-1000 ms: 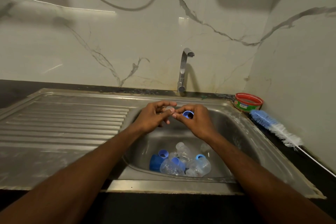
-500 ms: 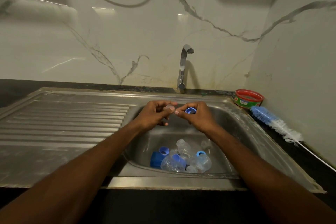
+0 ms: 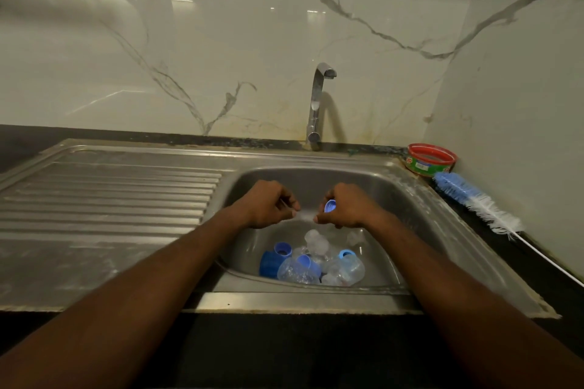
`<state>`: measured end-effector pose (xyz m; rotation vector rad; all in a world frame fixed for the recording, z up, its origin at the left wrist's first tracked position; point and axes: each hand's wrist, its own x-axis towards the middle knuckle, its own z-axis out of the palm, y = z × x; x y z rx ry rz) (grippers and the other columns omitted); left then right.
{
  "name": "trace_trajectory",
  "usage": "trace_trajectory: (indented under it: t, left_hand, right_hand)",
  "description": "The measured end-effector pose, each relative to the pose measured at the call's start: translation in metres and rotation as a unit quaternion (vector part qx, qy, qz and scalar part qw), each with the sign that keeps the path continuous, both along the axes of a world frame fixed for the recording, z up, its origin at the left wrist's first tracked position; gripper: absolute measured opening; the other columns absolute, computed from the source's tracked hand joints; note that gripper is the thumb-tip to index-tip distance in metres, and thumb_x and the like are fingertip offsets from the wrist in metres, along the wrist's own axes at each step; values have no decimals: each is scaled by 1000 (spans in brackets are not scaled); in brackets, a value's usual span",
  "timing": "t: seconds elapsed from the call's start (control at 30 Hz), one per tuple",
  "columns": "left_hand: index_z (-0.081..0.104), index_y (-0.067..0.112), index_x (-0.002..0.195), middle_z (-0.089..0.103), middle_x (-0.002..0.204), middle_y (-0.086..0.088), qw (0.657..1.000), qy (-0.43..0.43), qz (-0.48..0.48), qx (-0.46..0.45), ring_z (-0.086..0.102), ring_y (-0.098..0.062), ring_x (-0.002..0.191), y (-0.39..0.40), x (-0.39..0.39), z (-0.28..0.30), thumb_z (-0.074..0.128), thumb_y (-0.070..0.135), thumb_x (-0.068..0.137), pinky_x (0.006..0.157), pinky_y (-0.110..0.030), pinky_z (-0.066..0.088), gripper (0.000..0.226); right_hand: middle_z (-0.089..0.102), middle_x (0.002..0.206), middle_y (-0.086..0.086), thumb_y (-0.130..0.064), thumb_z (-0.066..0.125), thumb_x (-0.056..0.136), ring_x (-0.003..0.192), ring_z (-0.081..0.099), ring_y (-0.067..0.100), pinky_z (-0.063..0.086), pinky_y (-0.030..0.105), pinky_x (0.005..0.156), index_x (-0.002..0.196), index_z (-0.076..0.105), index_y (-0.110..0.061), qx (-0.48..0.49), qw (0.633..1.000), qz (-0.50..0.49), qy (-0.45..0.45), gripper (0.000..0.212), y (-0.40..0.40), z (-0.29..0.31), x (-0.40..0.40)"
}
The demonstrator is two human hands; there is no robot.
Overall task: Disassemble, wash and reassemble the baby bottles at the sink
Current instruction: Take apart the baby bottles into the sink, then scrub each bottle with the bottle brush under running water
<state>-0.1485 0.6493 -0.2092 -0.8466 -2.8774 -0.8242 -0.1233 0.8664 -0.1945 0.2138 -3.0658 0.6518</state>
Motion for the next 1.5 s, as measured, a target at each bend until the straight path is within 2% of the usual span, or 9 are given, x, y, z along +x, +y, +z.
trace_trajectory:
  t: [0.13, 0.3, 0.63, 0.83, 1.07, 1.23, 1.33, 1.4, 1.5]
  left_hand:
    - [69, 24, 115, 66, 108, 10, 999, 9, -2, -52, 60, 0, 87, -2, 0, 0, 73, 31, 92, 74, -10, 41, 24]
    - [68, 26, 118, 51, 104, 12, 995, 17, -6, -103, 56, -4, 88, -1, 0, 0, 72, 36, 93, 82, -19, 43, 27]
    - [68, 27, 117, 55, 106, 12, 991, 6, -31, -128, 59, -5, 91, -4, 0, -1, 71, 37, 93, 84, -19, 46, 26]
    - [60, 43, 111, 57, 113, 16, 989, 27, -20, -144, 58, 0, 93, 2, 1, -3, 72, 43, 90, 84, -20, 50, 24]
    - [46, 30, 145, 47, 143, 5, 970, 178, 27, -161, 54, -15, 123, 37, -28, 23, 69, 49, 88, 99, -38, 52, 64]
    - [28, 22, 157, 30, 160, 2, 914, 323, 28, -245, 43, -26, 132, 74, -82, 74, 66, 40, 90, 81, -47, 59, 80]
    - [21, 18, 160, 24, 165, 0, 857, 374, 56, -349, 37, -26, 139, 82, -108, 87, 56, 42, 95, 91, -42, 51, 78]
    - [27, 17, 157, 29, 161, -2, 816, 392, 86, -416, 38, -26, 137, 81, -115, 86, 55, 41, 95, 92, -40, 45, 73]
    - [56, 16, 134, 58, 132, -3, 810, 386, 152, -415, 48, -25, 122, 81, -114, 68, 61, 41, 88, 88, -39, 45, 52]
  right_hand:
    - [74, 76, 4, -41, 77, 87, 68, 73, 12, 61, 26, 67, 89, 74, -9, -10, 999, -30, -43, 33, 0, 0, 1]
    - [70, 66, 4, -58, 65, 90, 63, 69, 18, 54, 30, 63, 76, 72, -12, 35, 994, -91, 48, 48, 0, 6, 3]
    - [72, 80, -1, -43, 69, 94, 60, 69, 9, 53, 23, 57, 89, 69, -15, 24, 998, -62, -13, 28, -5, 6, 10]
    - [71, 74, -1, -43, 69, 92, 60, 70, 11, 62, 33, 70, 85, 68, -16, 48, 998, -32, 4, 28, -5, 4, 10]
    - [72, 97, 4, -41, 68, 91, 88, 71, 22, 58, 39, 86, 104, 70, -15, 115, 993, -16, 27, 29, 0, 7, 13]
    - [69, 112, 9, -45, 67, 89, 103, 66, 29, 51, 38, 82, 113, 68, -15, 129, 991, -7, 25, 39, -2, 2, 5]
    - [66, 115, 10, -45, 67, 90, 106, 64, 29, 48, 40, 82, 119, 64, -15, 126, 992, -4, 22, 41, 0, -2, 3]
    - [67, 114, 9, -44, 66, 91, 106, 64, 29, 50, 42, 84, 119, 64, -14, 122, 992, -1, 26, 41, -1, -3, 2]
    - [68, 109, 8, -44, 67, 90, 100, 66, 28, 51, 40, 79, 113, 67, -14, 118, 993, 0, 23, 39, -4, -4, 1]
